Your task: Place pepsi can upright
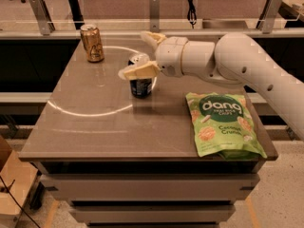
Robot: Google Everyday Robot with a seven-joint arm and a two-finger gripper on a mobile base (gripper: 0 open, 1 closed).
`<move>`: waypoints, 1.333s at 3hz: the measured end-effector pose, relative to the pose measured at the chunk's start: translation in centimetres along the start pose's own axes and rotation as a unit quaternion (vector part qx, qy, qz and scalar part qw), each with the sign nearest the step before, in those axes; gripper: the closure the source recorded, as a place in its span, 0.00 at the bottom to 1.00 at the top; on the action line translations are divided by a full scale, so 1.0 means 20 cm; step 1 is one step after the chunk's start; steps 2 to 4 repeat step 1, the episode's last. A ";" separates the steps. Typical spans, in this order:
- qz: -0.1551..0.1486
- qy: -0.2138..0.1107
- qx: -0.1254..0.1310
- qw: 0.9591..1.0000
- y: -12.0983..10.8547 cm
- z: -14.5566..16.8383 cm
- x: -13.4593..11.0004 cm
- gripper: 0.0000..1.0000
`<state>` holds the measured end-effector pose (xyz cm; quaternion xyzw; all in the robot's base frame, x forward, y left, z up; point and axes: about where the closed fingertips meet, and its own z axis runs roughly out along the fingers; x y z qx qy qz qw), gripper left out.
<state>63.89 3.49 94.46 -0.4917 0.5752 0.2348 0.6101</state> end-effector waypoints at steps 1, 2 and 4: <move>0.000 0.000 0.000 1.000 0.00 0.00 0.00 0.00; 0.000 0.000 0.000 1.000 0.00 0.00 0.00 0.00; 0.000 0.000 0.000 1.000 0.00 0.00 0.00 0.00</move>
Offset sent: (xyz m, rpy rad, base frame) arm 0.0000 0.0000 0.0000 0.0000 0.0000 0.0000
